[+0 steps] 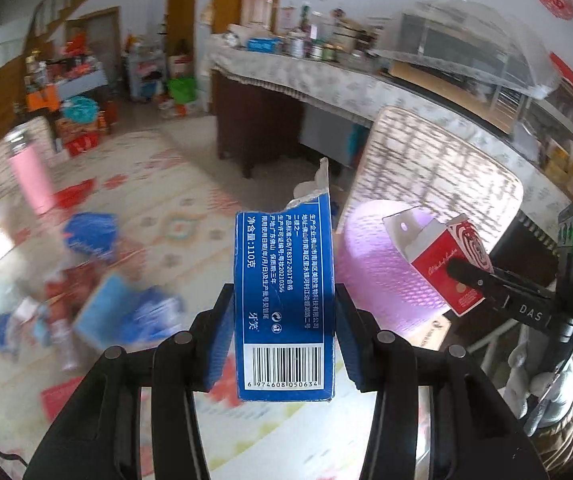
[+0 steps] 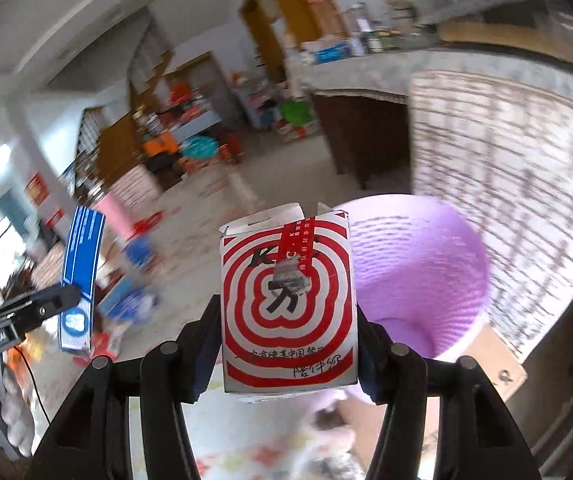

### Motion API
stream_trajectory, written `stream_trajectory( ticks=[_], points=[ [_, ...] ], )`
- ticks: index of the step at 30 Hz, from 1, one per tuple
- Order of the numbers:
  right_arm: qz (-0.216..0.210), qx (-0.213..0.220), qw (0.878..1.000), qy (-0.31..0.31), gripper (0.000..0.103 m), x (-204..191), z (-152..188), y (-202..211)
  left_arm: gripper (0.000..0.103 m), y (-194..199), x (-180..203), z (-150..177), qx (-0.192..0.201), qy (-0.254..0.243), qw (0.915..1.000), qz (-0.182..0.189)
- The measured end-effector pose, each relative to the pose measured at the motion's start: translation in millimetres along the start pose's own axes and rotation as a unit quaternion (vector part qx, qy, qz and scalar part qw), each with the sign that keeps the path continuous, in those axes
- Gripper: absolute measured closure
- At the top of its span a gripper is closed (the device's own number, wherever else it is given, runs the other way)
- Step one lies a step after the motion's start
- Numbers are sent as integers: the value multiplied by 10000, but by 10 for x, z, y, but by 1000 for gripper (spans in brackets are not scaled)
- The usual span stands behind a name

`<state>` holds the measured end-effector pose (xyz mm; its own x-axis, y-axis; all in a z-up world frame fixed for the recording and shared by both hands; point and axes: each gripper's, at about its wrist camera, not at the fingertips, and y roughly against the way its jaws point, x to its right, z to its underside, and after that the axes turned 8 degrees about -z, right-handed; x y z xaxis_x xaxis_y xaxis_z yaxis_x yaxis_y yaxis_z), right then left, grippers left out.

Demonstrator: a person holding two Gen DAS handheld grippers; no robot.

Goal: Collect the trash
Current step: 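Carry both items to the lilac wastebasket and open both grippers over it, then return to the table and grasp the red cigarette box with the left gripper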

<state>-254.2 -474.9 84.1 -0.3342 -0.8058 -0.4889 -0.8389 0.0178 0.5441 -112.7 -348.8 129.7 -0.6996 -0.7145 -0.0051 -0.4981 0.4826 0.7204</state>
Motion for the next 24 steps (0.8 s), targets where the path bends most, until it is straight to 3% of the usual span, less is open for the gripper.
stream_trajectory(
  ticks=[12, 13, 16, 24],
  points=[
    [296, 115, 9981, -520, 39, 623, -237, 7, 57, -810, 894, -543, -346, -389, 9965, 651],
    [307, 141, 9981, -519, 39, 652, -261, -14, 55, -857, 961, -580, -324, -445, 9963, 662],
    [448, 184, 9973, -546, 32, 698, -301, -76, 27, -935, 1057, -630, -347, -467, 9967, 566],
    [326, 192, 9983, -453, 32, 595, -225, -45, 23, -644, 943, -451, -235, -570, 9980, 159]
  ],
)
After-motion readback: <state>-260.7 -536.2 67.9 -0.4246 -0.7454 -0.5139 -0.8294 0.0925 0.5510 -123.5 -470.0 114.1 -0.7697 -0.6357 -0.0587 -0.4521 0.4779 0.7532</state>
